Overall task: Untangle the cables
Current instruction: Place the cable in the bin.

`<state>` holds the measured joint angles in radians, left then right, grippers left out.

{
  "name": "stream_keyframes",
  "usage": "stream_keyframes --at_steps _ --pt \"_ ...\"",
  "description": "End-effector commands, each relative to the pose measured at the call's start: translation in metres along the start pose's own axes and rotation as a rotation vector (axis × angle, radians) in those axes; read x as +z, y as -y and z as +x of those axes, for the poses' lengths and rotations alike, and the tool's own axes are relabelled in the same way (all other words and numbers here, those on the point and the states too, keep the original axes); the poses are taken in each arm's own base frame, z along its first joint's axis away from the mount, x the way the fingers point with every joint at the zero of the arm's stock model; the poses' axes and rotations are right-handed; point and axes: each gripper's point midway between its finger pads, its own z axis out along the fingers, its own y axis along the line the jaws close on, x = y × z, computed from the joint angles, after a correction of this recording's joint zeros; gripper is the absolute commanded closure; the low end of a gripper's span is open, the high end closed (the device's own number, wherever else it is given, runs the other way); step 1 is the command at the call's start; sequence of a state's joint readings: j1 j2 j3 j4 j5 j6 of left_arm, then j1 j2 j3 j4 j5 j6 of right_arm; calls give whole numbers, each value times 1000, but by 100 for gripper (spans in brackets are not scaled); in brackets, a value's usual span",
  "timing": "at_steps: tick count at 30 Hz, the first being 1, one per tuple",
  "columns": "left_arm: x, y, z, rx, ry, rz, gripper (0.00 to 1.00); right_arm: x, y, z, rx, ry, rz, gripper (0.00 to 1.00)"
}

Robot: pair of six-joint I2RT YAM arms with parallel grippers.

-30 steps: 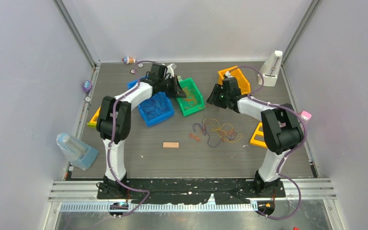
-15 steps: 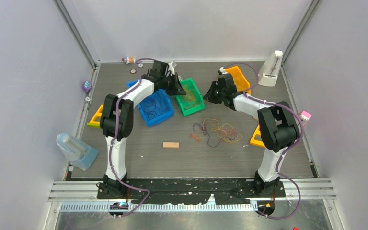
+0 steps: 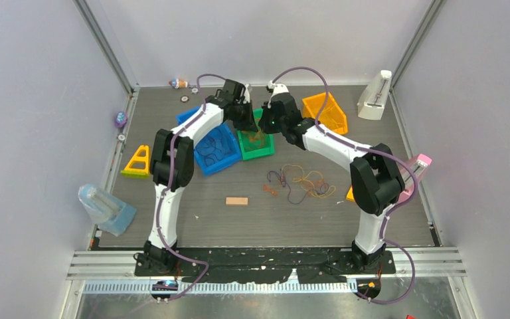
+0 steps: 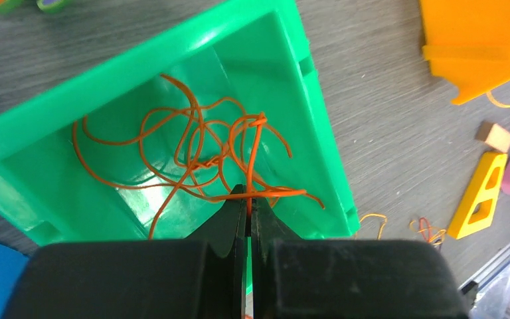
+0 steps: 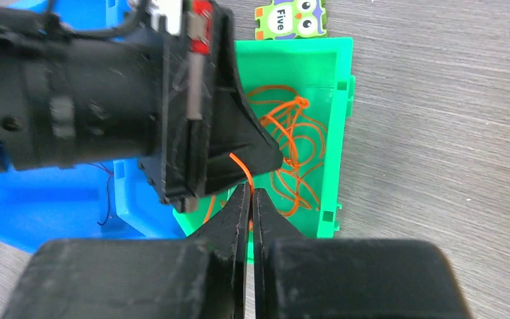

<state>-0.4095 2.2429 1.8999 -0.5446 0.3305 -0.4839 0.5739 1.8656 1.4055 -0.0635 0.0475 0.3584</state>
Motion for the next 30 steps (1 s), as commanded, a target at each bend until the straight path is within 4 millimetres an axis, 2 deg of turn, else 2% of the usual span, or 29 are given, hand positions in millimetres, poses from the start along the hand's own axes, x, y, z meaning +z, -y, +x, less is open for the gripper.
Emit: stream_keyframes --at_steps 1,5,9,13,19,24,25,28,30 --pt "-5 -2 1 47 -12 -48 98 3 4 -14 -69 32 50 95" --pt "-15 0 -2 74 8 -60 80 17 5 -3 -71 -21 52 95" --pt "-34 6 -13 93 45 -68 73 33 13 16 -54 -82 90 95" --pt "-55 20 -27 107 94 -49 68 37 21 26 -51 -110 125 95" --pt "-80 33 -40 110 142 -26 51 39 27 32 -58 -118 151 95" --pt "-121 47 -50 164 227 -5 44 44 26 29 -98 -138 146 95" --pt "-136 51 -52 174 257 -2 43 47 27 30 -109 -153 153 95" --pt "-161 43 -46 170 297 -17 41 55 29 40 -145 -219 155 95" --pt "-180 30 -43 162 323 -55 40 60 28 53 -150 -295 145 94"
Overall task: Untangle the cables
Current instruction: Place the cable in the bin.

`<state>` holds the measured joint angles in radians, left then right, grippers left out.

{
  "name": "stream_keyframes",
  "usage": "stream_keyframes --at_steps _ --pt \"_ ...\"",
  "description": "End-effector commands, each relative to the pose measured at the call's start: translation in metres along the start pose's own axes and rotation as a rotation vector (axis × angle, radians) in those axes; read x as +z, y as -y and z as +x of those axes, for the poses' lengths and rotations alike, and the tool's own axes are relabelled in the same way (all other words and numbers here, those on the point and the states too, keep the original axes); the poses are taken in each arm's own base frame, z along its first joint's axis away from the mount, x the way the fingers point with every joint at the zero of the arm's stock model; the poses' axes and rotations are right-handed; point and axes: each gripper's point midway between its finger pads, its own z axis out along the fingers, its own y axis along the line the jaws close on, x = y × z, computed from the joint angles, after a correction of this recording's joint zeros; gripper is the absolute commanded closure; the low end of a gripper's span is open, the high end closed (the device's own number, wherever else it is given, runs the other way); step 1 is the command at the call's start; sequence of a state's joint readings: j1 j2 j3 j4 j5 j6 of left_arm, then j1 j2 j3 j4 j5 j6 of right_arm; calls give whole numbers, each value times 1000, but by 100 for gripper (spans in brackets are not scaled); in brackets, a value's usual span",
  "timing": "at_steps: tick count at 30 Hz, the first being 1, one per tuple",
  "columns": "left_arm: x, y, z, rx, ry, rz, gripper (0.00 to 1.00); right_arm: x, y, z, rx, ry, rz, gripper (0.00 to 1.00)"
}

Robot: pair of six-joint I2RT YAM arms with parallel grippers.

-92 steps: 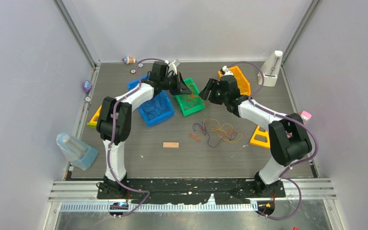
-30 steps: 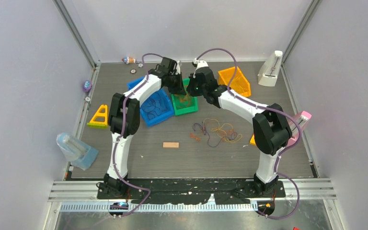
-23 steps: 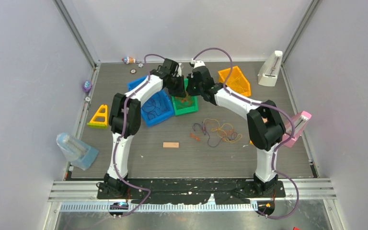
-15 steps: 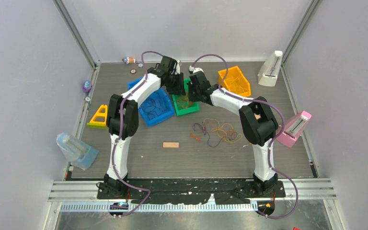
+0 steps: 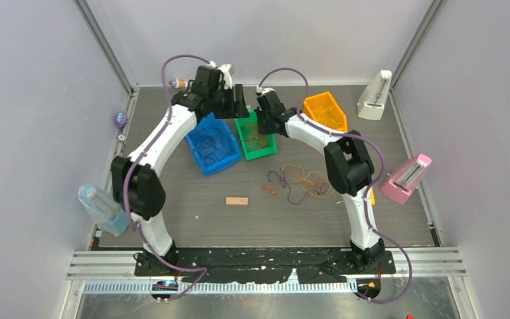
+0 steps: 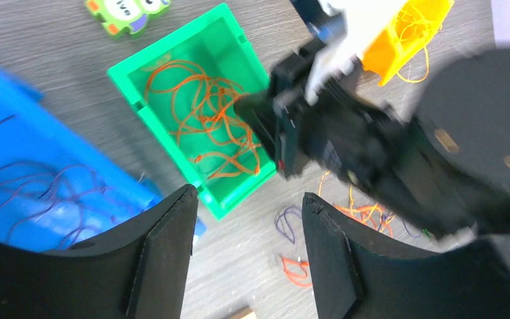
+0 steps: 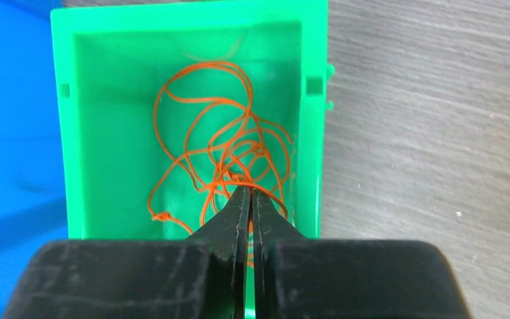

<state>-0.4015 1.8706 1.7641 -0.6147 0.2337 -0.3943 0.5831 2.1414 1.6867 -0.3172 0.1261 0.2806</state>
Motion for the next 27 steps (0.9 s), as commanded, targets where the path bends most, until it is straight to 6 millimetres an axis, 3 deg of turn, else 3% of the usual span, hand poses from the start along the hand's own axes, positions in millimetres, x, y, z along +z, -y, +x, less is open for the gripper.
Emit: stream_keyframes --at_steps 1,6,9,11,14,19,27 --pt "-58 -14 -24 31 146 -52 38 11 -3 16 -57 -131 -10 93" --pt "-95 -20 -12 21 235 -71 29 26 1 54 -75 -268 6 90" --pt "-104 -18 5 -16 272 -40 25 25 3 55 -86 -278 25 86" --pt "-105 -19 17 -21 290 -31 25 18 3 44 -87 -253 28 84" --pt "-105 -27 39 -24 295 -49 25 -5 -5 12 -82 -188 6 80" --pt "-103 -33 68 0 275 -67 24 -43 -12 -29 -66 -97 -11 59" --pt "-99 -20 89 94 290 3 24 -88 -10 -69 -51 16 -3 42"
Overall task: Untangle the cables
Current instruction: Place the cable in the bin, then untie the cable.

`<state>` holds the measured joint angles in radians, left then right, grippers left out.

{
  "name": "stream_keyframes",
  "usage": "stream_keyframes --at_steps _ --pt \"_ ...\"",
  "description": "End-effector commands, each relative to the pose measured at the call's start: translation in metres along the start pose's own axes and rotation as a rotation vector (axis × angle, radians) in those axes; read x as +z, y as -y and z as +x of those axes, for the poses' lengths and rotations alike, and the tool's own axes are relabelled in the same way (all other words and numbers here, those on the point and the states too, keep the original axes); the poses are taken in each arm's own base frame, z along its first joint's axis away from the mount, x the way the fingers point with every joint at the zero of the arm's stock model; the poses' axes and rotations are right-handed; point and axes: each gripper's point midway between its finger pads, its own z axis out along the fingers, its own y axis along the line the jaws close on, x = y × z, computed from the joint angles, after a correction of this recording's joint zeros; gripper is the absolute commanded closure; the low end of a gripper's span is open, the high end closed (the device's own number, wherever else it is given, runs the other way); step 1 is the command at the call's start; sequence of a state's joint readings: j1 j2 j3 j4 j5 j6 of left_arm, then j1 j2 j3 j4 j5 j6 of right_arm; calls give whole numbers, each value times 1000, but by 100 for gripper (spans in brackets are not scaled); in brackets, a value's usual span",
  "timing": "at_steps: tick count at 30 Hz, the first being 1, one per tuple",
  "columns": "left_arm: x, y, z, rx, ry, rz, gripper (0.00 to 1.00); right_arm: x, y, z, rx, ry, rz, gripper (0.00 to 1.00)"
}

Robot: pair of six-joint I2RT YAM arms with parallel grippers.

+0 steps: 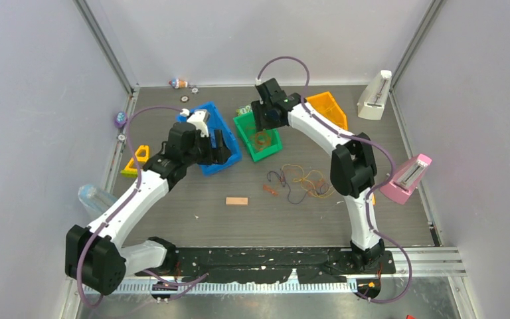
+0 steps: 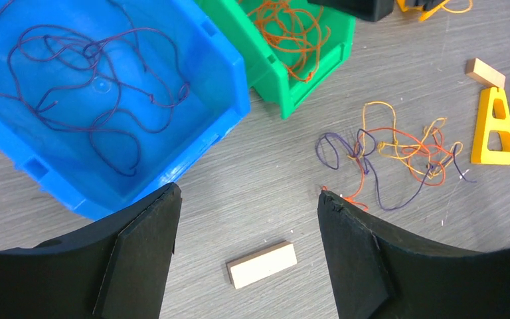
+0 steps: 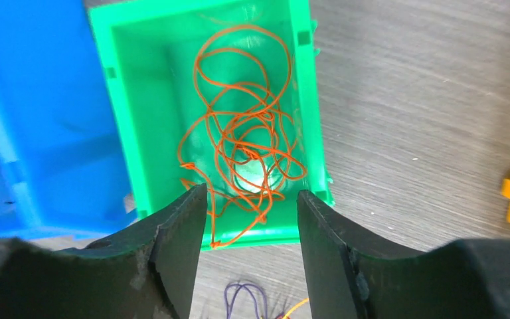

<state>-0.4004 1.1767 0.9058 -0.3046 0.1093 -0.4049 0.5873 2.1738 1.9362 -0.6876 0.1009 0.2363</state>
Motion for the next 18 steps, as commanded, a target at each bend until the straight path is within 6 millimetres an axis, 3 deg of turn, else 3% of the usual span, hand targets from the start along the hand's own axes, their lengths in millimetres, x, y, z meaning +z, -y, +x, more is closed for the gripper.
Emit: stream_keyframes --at_steps 1,5,6,7,8,9,10,11,12,13,14,15,17,18 --pt "0 21 -20 78 110 84 25 -65 -3 -56 12 177 -13 38" --pt "12 47 -3 117 78 185 27 -90 -3 -56 18 200 -33 26" --pt "15 55 2 134 65 203 27 -86 -1 -43 21 177 -35 24" --pt "19 63 9 152 45 219 27 -102 -1 -43 26 203 -48 21" --pt "24 71 16 166 23 232 27 -94 2 -24 31 180 -47 20" --pt "28 78 23 176 4 244 27 -114 5 -24 39 218 -58 19" --pt "33 85 31 184 -19 258 27 -106 10 -1 48 197 -52 18" --pt "38 91 38 192 -39 268 27 -128 12 -5 62 257 -64 17" --pt "42 98 47 193 -63 280 27 -120 21 24 74 215 -43 17" --pt "46 103 53 190 -83 286 27 -137 26 25 86 251 -47 16" --pt "51 106 59 185 -104 290 27 -130 34 51 93 210 -27 16" --pt "56 109 66 180 -125 291 27 -146 40 52 107 246 -26 14" --pt "68 113 77 174 -165 283 27 -143 56 91 112 198 0 11" --pt "73 115 83 178 -185 283 27 -151 62 93 122 215 0 11"
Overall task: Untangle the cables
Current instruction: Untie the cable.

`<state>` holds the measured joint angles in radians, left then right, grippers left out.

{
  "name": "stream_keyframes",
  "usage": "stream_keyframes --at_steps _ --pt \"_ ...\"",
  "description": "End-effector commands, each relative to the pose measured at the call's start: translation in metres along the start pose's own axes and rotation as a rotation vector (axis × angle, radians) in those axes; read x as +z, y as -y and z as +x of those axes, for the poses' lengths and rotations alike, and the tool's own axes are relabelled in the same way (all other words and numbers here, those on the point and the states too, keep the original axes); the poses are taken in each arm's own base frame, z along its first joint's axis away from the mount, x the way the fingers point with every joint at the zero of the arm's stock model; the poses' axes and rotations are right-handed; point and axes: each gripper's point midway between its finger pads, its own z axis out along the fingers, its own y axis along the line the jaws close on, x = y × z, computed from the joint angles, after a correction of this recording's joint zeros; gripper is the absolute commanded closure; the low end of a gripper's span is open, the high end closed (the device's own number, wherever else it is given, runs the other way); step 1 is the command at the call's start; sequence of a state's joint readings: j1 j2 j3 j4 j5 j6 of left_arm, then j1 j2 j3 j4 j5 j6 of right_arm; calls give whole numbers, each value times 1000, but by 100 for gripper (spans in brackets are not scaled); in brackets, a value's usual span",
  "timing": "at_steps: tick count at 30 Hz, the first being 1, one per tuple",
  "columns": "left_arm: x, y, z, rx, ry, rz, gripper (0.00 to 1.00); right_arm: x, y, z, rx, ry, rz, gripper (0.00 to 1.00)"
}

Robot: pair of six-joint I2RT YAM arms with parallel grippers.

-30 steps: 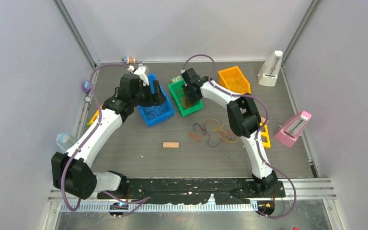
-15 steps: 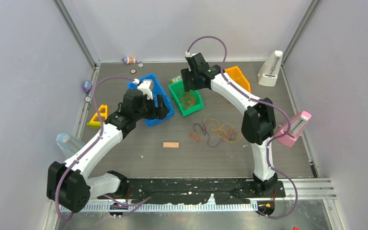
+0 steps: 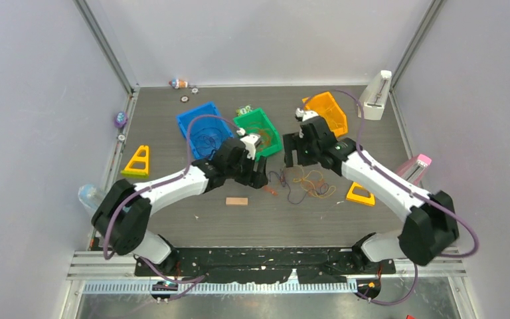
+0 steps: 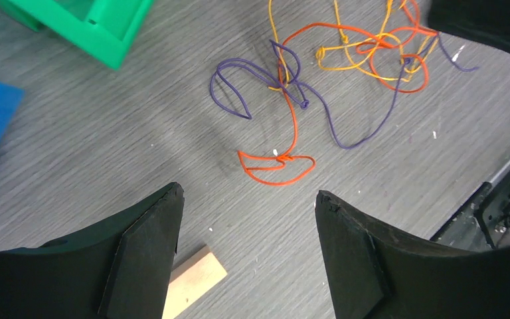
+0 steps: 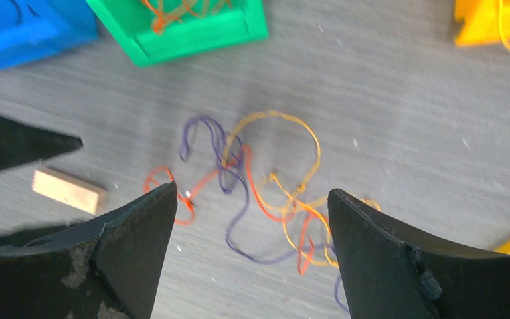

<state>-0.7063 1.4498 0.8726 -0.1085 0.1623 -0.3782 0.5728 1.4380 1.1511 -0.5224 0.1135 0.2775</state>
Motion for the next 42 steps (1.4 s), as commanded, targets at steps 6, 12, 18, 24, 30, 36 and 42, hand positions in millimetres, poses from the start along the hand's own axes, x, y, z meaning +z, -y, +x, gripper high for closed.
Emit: stream_keyframes --at_steps 6,12,18,24,30,36,42 --pt "46 16 -6 52 -38 4 27 -19 20 42 45 29 -57 18" --pt "66 20 7 49 -115 38 34 -20 5 50 68 14 -145 24" --pt "68 17 37 5 -232 10 35 -19 5 53 65 1 -147 25" --pt "62 24 68 -76 -274 13 45 -17 5 58 76 -5 -149 23" --pt "68 26 66 -42 -262 43 100 -16 3 63 75 -18 -161 24" --pt "44 16 46 6 -198 15 100 -20 6 77 76 -40 -166 24" --pt "3 4 17 62 -121 -45 100 -27 8 84 81 -36 -164 26"
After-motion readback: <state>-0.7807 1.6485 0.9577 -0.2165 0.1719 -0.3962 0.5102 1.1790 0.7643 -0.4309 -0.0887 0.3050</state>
